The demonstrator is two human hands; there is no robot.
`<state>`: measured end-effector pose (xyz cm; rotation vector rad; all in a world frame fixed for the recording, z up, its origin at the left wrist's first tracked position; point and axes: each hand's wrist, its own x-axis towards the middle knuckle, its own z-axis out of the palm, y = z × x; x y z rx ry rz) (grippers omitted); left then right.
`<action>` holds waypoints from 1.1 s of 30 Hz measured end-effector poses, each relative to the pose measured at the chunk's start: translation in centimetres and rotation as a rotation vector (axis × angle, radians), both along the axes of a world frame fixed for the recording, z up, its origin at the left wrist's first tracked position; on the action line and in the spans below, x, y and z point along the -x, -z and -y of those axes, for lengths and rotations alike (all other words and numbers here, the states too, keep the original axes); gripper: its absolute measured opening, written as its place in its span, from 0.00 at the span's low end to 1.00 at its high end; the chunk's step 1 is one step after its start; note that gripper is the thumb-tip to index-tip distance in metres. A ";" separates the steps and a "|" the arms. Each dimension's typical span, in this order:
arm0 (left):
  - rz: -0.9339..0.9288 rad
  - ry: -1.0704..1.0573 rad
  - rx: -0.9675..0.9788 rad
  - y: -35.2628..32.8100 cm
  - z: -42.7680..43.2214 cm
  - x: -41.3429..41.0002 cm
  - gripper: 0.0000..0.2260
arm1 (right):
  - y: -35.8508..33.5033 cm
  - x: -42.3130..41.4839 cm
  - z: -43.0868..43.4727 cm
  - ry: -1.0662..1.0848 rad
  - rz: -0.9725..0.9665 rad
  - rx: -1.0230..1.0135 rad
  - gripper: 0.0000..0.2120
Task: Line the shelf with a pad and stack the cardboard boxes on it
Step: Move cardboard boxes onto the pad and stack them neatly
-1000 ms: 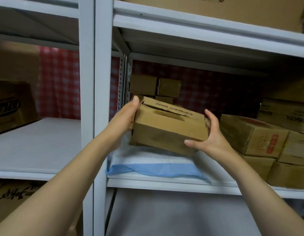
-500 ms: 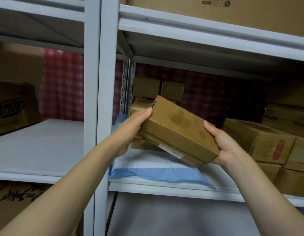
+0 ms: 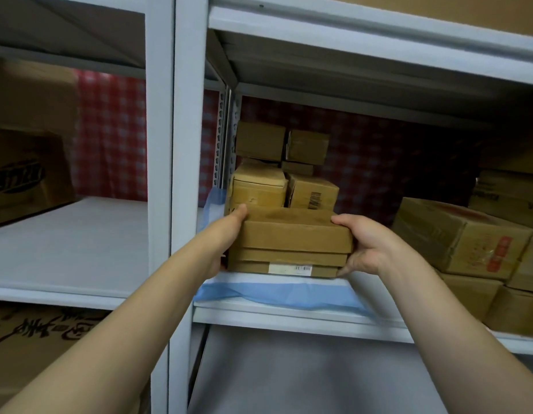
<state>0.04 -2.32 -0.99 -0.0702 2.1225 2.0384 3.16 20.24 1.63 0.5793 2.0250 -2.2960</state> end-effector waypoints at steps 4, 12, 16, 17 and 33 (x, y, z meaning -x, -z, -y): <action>-0.046 -0.042 0.034 0.1 -0.7 0.6 0.36 | 0.8 0.9 0.9 0.049 -0.053 -0.022 0.08; -0.063 -0.088 0.054 0.8 -1.0 1.3 0.31 | 1.3 1.6 0.6 0.063 -0.021 -0.058 0.09; -0.049 -0.130 0.045 0.8 -1.2 1.5 0.29 | 1.7 1.8 0.5 0.048 -0.030 -0.078 0.09; -0.047 -0.137 0.044 0.8 -1.2 1.6 0.29 | 1.8 1.9 0.4 0.046 -0.038 -0.082 0.09; -0.177 -0.130 -0.014 1.5 -1.6 2.2 0.30 | 3.4 2.3 -1.3 0.009 -0.275 -0.064 0.13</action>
